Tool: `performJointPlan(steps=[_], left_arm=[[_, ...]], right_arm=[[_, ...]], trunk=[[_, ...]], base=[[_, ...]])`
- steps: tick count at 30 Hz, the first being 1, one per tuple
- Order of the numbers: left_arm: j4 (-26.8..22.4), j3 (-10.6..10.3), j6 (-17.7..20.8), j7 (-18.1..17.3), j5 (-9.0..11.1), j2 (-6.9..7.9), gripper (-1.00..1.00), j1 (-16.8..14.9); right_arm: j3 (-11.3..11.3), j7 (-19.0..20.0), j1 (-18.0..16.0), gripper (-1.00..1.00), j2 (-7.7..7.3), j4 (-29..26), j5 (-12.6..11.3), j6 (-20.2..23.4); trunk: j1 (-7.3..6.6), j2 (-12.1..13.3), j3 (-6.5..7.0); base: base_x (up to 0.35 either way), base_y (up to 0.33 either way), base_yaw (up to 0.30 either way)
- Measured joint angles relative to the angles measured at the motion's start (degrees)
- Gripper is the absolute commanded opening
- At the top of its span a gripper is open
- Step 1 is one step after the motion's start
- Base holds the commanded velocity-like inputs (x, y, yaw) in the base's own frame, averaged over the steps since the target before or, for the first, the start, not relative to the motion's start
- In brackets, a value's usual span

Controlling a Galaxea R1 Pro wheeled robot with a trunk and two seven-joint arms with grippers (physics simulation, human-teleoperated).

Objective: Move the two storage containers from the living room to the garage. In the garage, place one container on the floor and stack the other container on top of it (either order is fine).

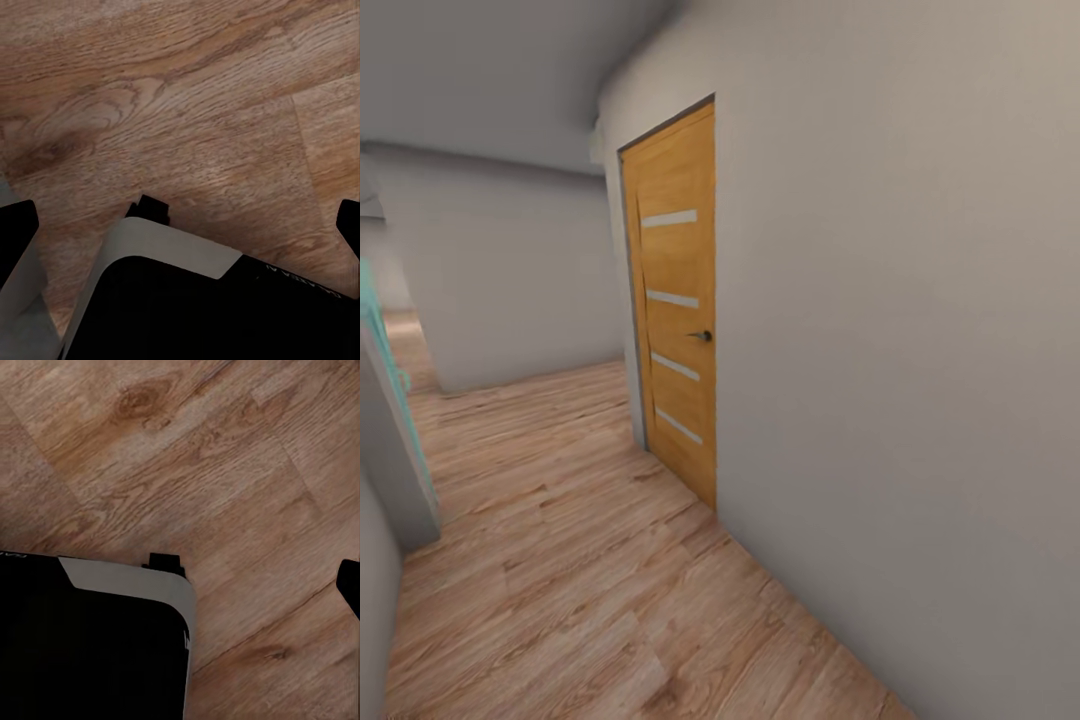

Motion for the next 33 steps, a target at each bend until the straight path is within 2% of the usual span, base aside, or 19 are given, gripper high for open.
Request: performJointPlan(steps=[33], left_arm=[[0.01,-0.06,0.09,0.0,-0.01,0.0,1.0,0.0]], right_arm=[[0.0,0.0,0.03,1.0,-0.18,-0.01,-0.04,-0.03]], trunk=[[0.0,0.0,0.0]], base=[[0.321,0.0,0.275]])
